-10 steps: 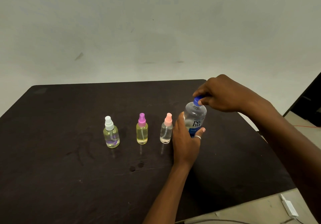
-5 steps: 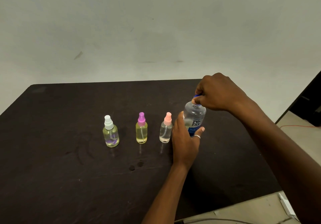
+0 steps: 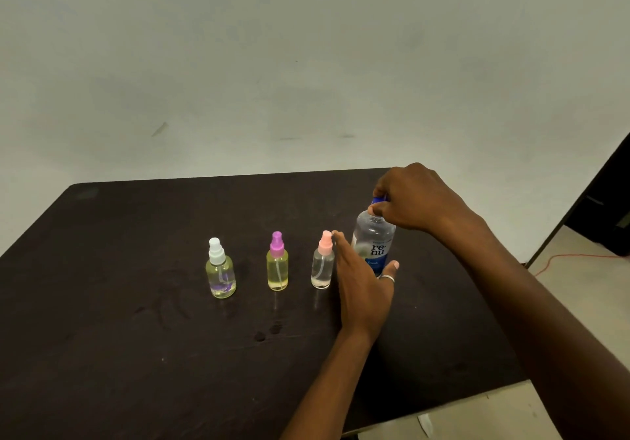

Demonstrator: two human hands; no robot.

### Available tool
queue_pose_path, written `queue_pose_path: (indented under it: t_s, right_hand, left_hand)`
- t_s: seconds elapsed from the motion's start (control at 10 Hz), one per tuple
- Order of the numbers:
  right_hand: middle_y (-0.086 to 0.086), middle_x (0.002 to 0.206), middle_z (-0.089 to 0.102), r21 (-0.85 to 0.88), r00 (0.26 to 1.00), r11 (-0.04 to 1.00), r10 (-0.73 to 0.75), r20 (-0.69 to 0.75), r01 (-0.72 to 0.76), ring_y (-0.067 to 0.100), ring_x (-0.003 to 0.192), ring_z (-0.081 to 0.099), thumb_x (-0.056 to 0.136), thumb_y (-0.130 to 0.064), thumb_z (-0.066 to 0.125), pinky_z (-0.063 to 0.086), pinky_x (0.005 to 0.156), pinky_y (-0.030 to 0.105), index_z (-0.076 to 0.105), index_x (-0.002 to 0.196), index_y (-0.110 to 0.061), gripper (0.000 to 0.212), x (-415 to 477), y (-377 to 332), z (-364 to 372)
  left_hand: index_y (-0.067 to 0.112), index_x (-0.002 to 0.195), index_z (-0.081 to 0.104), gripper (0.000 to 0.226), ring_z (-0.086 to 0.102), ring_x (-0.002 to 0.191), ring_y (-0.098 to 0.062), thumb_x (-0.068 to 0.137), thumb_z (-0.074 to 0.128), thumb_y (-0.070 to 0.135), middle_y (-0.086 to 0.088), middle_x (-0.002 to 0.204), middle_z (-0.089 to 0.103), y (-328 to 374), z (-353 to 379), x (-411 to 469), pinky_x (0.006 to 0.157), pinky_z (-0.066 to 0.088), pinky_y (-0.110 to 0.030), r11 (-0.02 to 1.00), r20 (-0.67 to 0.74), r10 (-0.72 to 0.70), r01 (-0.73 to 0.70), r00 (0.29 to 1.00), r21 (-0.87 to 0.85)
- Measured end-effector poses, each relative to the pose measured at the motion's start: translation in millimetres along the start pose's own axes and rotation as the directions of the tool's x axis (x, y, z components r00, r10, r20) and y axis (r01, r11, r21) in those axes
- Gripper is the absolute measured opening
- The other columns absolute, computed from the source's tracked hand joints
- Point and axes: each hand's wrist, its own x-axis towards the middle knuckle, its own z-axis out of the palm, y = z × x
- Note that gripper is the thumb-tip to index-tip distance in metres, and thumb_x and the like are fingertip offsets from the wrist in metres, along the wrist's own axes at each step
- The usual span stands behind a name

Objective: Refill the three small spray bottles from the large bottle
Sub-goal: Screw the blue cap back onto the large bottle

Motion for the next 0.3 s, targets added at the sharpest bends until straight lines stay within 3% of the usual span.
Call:
queue_pose_path:
  t_s: [0.1,0.2,0.3]
  right_hand:
    - [0.003,0.107,0.072,0.007,1.000,1.000,-0.015,0.003,0.015,0.019,0.090,0.064,0.086,-0.044,0.066,0.044,0.072,0.026,0.072,0.110,-0.019,0.034,-3.3,0.7,-1.5]
    - [-0.001,0.126,0.065,-0.020,1.000,1.000,0.017,0.018,-0.016,0.022,0.113,0.060,0.087,-0.061,0.057,0.049,0.089,0.035,0.059,0.132,-0.028,0.056,-12.4,-0.8,-9.9]
    - [-0.001,0.125,0.066,-0.033,0.998,0.999,0.032,-0.061,-0.034,0.022,0.114,0.060,0.086,-0.069,0.050,0.050,0.090,0.038,0.057,0.133,-0.031,0.061,-19.7,-2.5,-17.0]
  left_hand:
    - [0.020,0.155,-0.018,0.115,0.003,0.155,-0.016,0.088,0.074,0.033,0.001,0.168,-0.004,12.4,-0.6,-6.4,0.125,0.017,-0.036,1.000,0.011,-0.016,0.015,1.000,0.021]
    - [0.017,0.156,-0.017,0.106,0.000,0.154,-0.016,0.093,0.067,0.033,0.000,0.168,-0.005,40.9,-5.5,-19.0,0.125,0.013,-0.033,0.996,0.037,-0.023,0.019,0.999,0.086]
    - [0.016,0.158,-0.002,0.095,0.008,0.154,-0.015,0.094,0.065,0.036,-0.001,0.167,0.007,51.8,-20.1,-27.1,0.123,0.014,-0.025,0.990,-0.004,0.046,-0.045,0.999,0.133]
